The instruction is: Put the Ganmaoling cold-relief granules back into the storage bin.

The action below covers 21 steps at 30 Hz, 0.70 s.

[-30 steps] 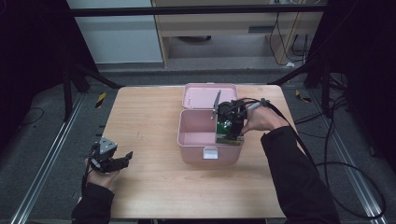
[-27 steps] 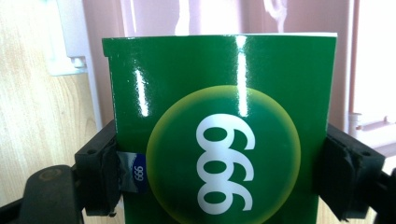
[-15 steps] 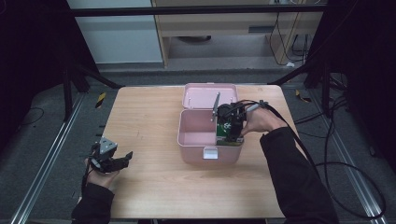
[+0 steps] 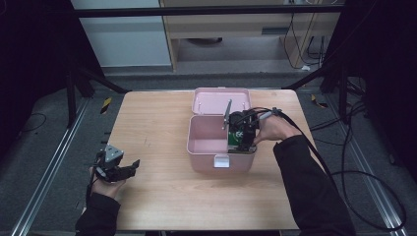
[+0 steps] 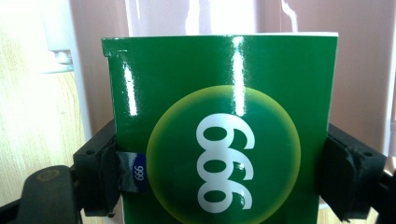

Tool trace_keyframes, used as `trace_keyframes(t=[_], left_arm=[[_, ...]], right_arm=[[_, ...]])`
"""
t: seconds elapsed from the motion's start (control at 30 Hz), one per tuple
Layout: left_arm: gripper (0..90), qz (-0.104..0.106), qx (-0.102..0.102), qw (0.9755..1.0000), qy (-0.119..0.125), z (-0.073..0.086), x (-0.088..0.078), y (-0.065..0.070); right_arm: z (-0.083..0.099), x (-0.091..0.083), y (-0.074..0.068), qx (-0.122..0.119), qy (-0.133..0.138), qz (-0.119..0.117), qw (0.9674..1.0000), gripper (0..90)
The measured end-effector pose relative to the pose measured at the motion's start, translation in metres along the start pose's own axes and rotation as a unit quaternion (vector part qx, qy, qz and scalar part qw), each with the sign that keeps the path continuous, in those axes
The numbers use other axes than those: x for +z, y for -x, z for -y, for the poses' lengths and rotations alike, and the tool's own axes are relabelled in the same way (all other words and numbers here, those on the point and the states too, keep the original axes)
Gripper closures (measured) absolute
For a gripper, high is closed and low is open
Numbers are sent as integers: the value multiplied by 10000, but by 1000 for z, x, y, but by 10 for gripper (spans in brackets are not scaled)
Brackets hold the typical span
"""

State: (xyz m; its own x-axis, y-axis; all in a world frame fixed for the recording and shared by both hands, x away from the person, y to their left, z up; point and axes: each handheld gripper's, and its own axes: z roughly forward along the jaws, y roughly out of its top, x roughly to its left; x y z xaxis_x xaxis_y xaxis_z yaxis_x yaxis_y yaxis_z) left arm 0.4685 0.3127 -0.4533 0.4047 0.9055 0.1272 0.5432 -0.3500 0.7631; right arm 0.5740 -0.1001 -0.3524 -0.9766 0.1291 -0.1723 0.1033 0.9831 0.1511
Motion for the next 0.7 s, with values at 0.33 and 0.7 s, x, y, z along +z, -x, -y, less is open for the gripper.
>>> trace_keyframes(t=[0.33,0.7], left_arm=[[297,-4,-4,10000,-4,0,0,0],[297,-4,0,10000,-3,0,0,0]], right_arm=[[-1,5,1,-7,-46,5,10000,162],[-3,8,2,-6,-65,24,10000,162]])
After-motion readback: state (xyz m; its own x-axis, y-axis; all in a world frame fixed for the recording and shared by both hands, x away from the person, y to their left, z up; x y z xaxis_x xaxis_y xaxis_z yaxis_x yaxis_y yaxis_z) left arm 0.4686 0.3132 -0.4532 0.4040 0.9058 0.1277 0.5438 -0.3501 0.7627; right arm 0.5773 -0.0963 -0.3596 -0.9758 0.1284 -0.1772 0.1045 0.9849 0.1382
